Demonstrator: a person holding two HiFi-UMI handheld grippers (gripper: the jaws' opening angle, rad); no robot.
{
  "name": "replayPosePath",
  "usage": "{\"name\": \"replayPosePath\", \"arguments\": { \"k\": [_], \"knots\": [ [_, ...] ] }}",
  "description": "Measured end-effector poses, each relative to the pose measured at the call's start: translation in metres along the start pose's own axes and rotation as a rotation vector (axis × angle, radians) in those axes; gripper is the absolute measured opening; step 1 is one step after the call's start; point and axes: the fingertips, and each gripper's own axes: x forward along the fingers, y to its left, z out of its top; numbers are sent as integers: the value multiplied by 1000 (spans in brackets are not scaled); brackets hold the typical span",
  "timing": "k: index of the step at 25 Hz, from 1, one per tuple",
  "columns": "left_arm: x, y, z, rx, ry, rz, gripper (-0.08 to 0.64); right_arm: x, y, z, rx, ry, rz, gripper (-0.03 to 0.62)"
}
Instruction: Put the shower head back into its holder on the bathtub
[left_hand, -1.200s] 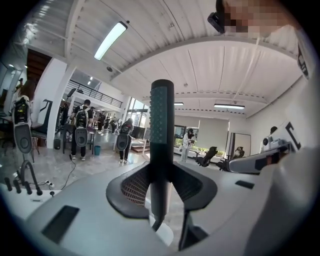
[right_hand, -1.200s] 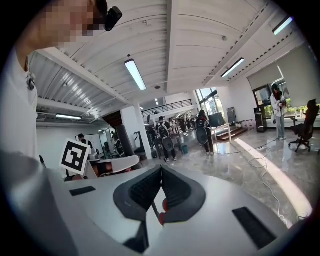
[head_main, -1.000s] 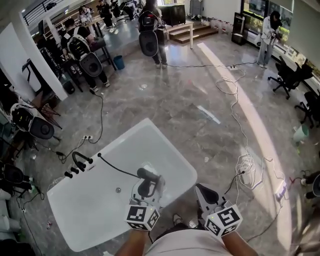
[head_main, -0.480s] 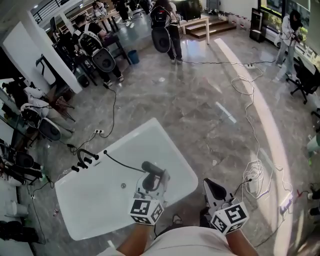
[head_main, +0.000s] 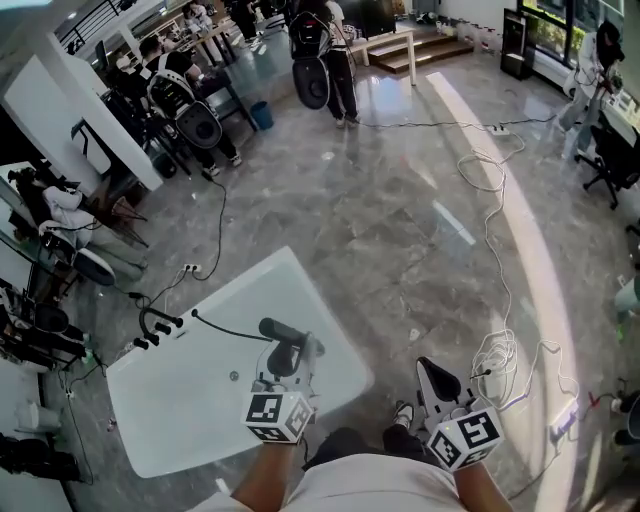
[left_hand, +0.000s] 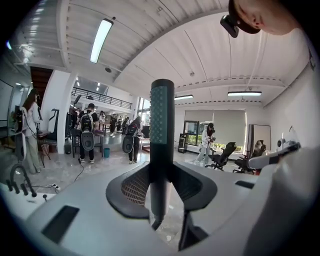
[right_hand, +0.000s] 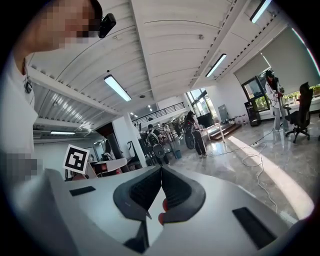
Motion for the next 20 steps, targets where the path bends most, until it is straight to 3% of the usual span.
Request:
{"name": "replayPosePath", "arguments": {
  "k": [6, 12, 20],
  "knots": [
    [40, -25, 4, 19, 6, 0, 132, 12, -41, 13, -26, -5, -9, 15],
    [75, -38, -3, 7, 8, 2, 132, 57, -47, 26, -119, -6, 67, 15],
    [147, -3, 13, -16, -6, 46, 132, 163, -72, 65, -174, 14, 145, 15]
  ]
}}
